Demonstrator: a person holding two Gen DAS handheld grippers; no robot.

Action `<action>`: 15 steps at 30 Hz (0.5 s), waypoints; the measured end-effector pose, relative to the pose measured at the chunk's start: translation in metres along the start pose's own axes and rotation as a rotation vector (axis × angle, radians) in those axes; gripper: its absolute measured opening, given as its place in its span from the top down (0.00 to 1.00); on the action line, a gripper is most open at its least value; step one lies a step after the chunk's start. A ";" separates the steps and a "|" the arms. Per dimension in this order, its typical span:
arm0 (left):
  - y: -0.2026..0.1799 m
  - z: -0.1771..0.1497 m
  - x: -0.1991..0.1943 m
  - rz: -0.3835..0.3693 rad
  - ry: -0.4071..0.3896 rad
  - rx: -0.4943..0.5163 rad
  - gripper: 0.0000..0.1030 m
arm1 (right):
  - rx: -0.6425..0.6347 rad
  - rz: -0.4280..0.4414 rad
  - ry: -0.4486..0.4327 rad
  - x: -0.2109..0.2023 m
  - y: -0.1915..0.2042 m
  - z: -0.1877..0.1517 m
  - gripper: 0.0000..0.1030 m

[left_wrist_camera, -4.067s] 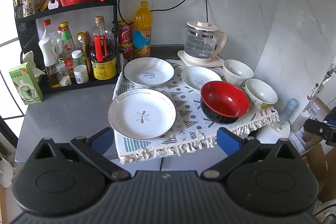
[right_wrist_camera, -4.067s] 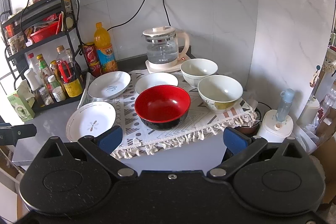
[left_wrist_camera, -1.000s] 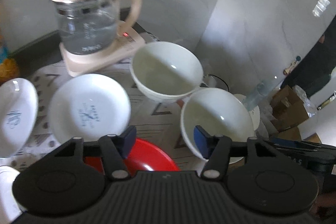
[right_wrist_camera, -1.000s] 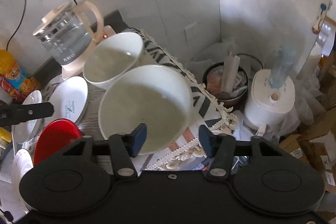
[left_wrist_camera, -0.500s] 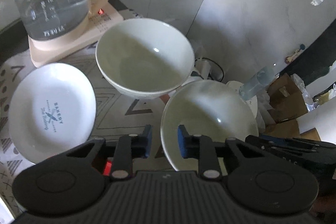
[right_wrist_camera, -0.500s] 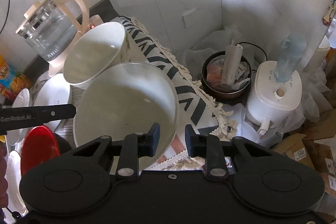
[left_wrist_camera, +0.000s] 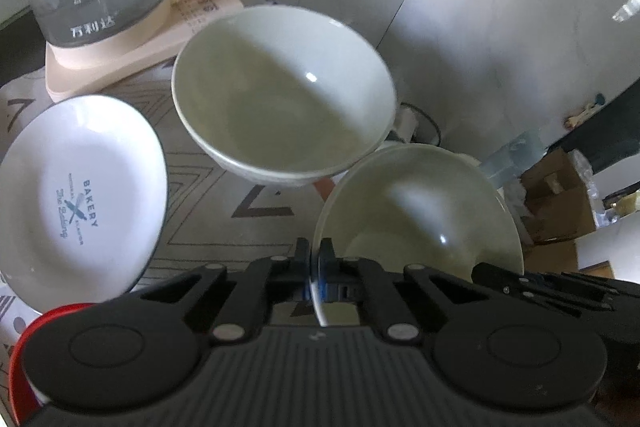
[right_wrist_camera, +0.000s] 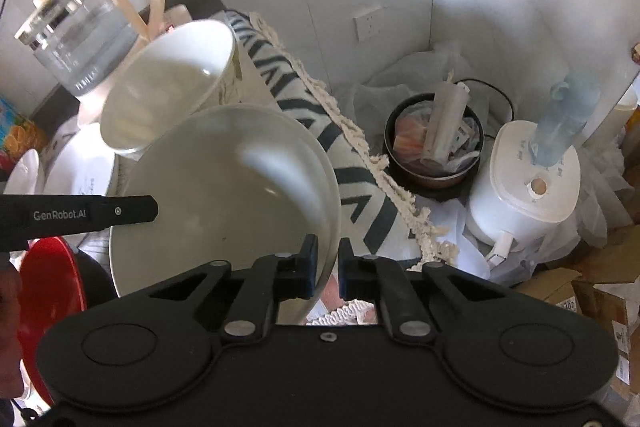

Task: Organize plates and bowls
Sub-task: 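Close both grippers on the rim of the large white bowl, then lift the large white bowl with both grippers and lower it into the red bowl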

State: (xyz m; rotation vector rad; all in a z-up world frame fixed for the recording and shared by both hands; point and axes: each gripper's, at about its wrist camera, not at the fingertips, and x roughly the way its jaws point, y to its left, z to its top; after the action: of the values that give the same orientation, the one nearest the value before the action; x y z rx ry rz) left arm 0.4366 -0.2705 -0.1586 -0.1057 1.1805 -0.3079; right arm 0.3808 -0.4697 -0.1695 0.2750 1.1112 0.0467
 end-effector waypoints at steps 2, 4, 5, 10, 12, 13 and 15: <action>0.000 -0.001 -0.009 -0.016 -0.014 -0.005 0.98 | -0.005 0.008 -0.018 -0.008 0.000 0.001 0.90; 0.002 -0.001 -0.020 -0.023 -0.031 -0.012 0.98 | -0.012 0.018 -0.035 -0.017 0.003 0.002 0.90; 0.002 -0.001 -0.024 -0.025 -0.040 -0.015 0.98 | -0.016 0.019 -0.044 -0.020 0.005 0.002 0.90; 0.007 -0.003 -0.052 -0.033 -0.095 -0.032 0.98 | -0.012 0.034 -0.096 -0.039 0.015 0.004 0.90; 0.011 -0.004 -0.065 -0.031 -0.116 -0.032 0.98 | -0.018 0.045 -0.115 -0.047 0.021 0.006 0.90; 0.012 -0.004 -0.070 -0.029 -0.126 -0.031 0.98 | -0.026 0.050 -0.123 -0.050 0.024 0.006 0.90; 0.018 -0.006 -0.083 -0.024 -0.144 -0.034 0.98 | -0.043 0.063 -0.140 -0.057 0.032 0.005 0.90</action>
State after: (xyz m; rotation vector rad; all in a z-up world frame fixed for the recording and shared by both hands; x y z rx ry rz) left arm 0.4059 -0.2292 -0.0914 -0.1694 1.0428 -0.2964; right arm 0.3634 -0.4496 -0.1095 0.2704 0.9609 0.1056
